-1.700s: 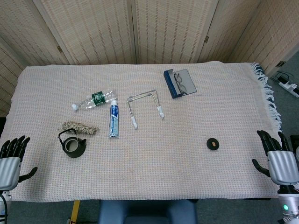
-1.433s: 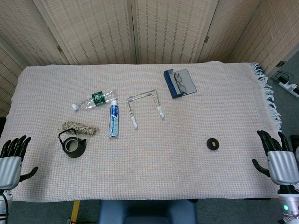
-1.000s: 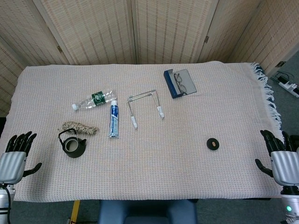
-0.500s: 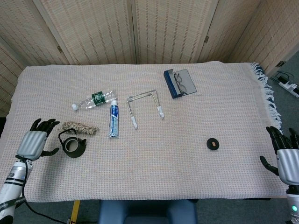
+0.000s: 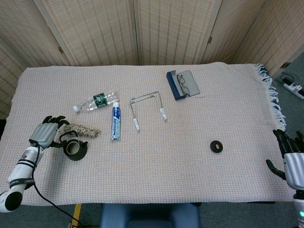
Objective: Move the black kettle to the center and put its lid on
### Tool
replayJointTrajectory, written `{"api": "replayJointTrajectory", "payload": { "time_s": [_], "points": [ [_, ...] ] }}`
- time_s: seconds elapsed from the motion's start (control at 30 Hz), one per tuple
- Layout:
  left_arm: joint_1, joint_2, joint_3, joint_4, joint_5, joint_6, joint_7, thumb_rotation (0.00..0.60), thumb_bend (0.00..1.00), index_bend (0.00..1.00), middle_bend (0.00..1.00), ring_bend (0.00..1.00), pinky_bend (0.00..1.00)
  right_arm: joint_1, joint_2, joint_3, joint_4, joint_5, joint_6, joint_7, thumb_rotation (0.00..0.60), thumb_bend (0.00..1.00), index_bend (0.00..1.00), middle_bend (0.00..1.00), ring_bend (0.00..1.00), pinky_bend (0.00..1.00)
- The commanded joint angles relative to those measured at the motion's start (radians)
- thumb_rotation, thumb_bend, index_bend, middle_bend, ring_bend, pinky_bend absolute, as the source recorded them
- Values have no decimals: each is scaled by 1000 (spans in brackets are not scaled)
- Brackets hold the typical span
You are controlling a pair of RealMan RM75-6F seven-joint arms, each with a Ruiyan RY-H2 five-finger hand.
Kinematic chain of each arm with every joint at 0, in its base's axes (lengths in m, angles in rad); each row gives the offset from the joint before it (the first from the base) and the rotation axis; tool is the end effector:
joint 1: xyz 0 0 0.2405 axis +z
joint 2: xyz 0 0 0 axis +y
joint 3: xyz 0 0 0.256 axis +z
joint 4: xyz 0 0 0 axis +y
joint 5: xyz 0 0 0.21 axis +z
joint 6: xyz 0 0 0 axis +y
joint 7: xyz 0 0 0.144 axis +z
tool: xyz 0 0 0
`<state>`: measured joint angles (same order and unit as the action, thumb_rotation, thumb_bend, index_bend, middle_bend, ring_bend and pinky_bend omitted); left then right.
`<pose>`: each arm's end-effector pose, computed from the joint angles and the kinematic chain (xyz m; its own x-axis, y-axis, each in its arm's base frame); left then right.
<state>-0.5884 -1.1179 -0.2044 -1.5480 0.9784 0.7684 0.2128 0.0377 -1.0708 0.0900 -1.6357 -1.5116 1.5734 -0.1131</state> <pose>-0.2634 0.3497 0.1204 0.4487 0.3589 0.8185 0.8857 -0.0560 -0.4609 -0.3078 -0.1737 0.1888 0.5157 0.1052 0.8503 -0.8563 0.0309 0.5156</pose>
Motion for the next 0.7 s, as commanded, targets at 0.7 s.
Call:
{"api": "replayJointTrajectory", "payload": {
  "time_s": [0.7],
  "points": [
    [-97, -75, 80, 116, -185, -71, 34, 600, 408, 327, 191, 206, 0, -2, -9, -1, 9, 12, -15, 20, 600, 276, 79, 152, 246, 15]
  ]
}}
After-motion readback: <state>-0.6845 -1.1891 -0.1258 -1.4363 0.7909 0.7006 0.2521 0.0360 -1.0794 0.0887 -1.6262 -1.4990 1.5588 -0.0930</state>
